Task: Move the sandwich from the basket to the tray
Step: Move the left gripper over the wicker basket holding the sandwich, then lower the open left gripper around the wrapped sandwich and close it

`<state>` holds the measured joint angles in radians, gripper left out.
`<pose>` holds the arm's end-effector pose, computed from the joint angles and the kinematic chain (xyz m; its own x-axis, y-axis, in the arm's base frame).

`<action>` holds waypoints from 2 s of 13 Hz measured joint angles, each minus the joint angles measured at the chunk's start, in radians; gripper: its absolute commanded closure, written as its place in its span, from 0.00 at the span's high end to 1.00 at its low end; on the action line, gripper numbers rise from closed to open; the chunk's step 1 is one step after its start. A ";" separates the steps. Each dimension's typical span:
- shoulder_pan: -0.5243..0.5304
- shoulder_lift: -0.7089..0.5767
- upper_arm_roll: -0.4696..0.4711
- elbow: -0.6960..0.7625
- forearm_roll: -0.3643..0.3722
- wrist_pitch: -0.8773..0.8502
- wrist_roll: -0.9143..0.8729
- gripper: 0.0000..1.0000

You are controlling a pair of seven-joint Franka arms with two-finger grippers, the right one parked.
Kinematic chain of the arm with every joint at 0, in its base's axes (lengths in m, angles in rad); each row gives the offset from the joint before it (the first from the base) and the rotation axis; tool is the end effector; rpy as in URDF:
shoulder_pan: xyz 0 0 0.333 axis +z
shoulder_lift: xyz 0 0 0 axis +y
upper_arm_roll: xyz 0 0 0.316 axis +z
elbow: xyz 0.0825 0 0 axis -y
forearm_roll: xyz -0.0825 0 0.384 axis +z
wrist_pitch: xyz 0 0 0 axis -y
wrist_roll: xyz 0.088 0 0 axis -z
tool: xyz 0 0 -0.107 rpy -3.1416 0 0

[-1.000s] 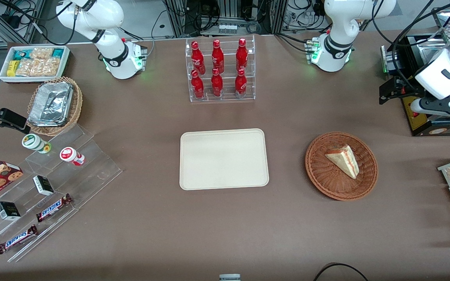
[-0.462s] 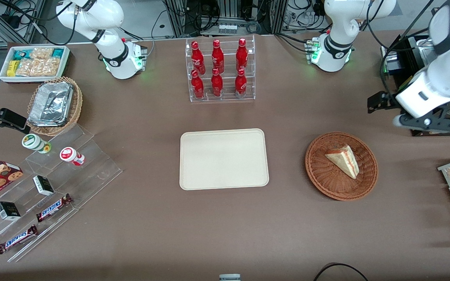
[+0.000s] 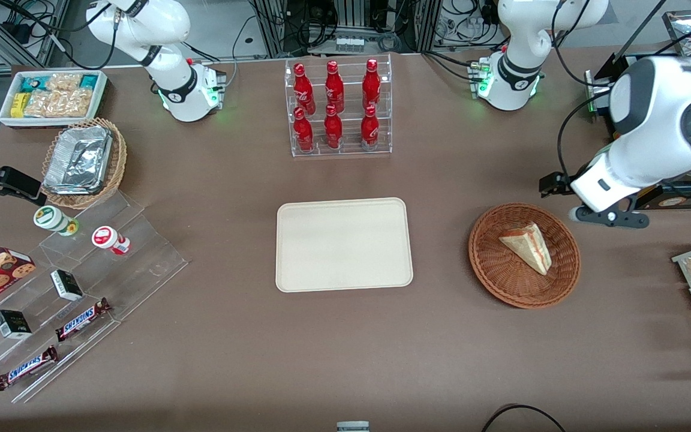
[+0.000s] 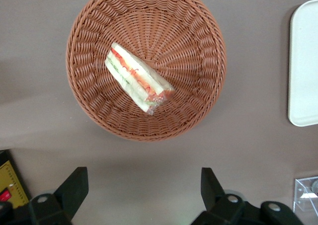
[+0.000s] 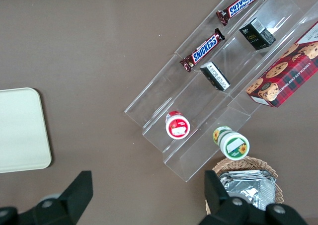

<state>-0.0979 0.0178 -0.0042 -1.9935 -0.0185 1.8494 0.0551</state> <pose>0.5373 -0.0565 0.4386 0.9756 -0.1502 -0.1601 -0.1480 -0.9887 0.0257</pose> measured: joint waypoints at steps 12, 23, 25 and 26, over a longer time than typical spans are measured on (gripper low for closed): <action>-0.007 0.131 -0.004 -0.078 0.000 0.247 -0.414 1.00; -0.014 0.139 0.001 -0.143 0.001 0.364 -0.767 1.00; -0.013 0.154 0.004 -0.153 0.001 0.385 -0.774 1.00; -0.013 0.165 0.004 -0.165 0.001 0.411 -0.777 1.00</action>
<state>-0.1107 0.1827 -0.0005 -2.1582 -0.0180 2.2601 -0.7218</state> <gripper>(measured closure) 0.000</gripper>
